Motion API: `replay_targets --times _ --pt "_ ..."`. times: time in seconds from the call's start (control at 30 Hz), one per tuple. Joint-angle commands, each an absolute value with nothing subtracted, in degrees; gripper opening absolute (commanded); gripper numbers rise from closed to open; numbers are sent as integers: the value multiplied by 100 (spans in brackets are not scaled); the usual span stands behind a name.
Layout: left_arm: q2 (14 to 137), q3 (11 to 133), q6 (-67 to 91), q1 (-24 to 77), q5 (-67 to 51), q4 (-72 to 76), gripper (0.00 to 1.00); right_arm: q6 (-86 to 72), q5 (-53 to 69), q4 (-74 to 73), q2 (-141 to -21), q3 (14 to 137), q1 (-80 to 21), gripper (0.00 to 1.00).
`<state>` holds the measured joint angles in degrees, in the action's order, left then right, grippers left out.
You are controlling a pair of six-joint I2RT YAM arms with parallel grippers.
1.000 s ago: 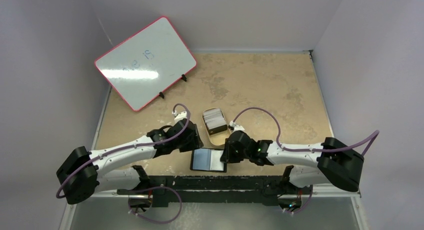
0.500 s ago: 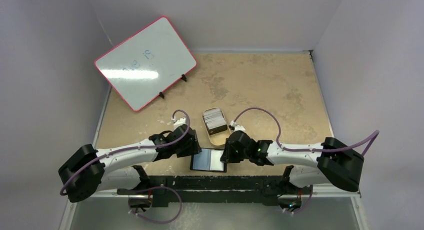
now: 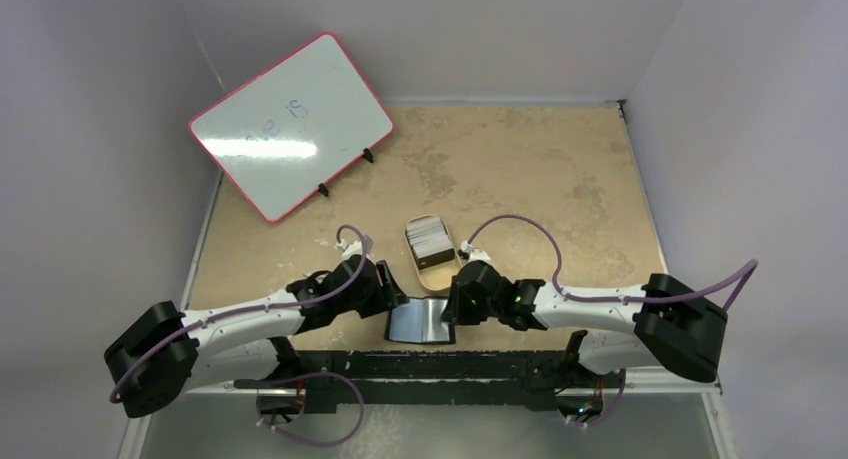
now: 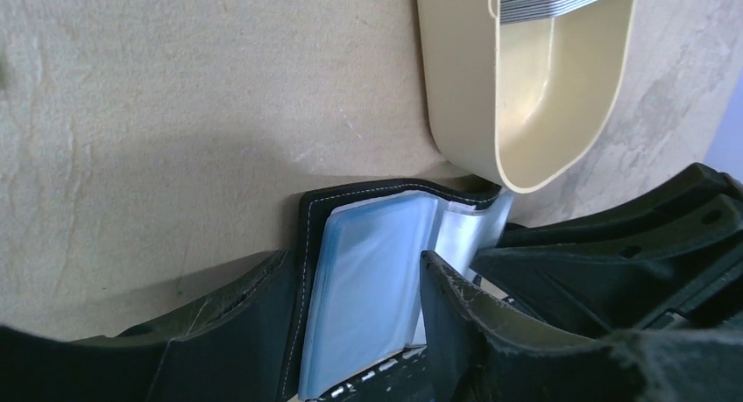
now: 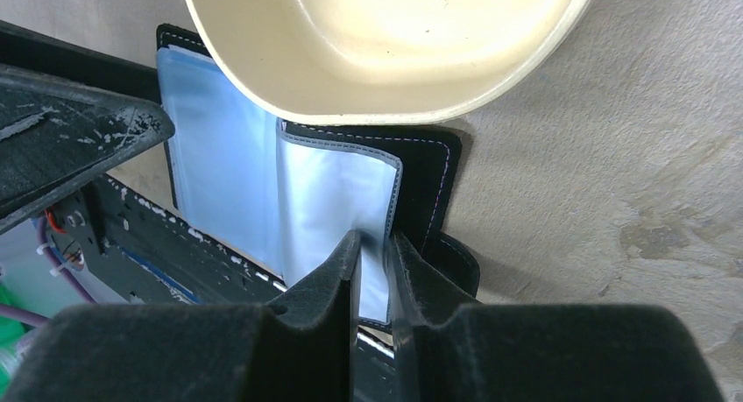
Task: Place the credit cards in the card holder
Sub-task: Open the card holder at the center of the board, then pick up the credit card from the storage box.
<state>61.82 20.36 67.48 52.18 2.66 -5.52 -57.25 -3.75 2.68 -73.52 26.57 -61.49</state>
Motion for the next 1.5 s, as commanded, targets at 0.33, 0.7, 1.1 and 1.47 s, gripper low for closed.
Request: replay_targets --times 0.33,0.7,1.1,1.47 --pt "5570 1578 7481 5273 -350 618 43 -5749 -754 -27 -7634 2584 -6179 19" --pt "5612 1948 6994 5273 358 -634 14 -5695 -823 -314 -7439 2811 -6179 23" --pt "5745 2170 6819 5273 557 -762 0 -3495 -2263 -1089 -6488 4371 -6166 42" --pt "5914 2340 6750 5272 941 -543 0 773 -1584 752 -6504 4289 -5385 51"
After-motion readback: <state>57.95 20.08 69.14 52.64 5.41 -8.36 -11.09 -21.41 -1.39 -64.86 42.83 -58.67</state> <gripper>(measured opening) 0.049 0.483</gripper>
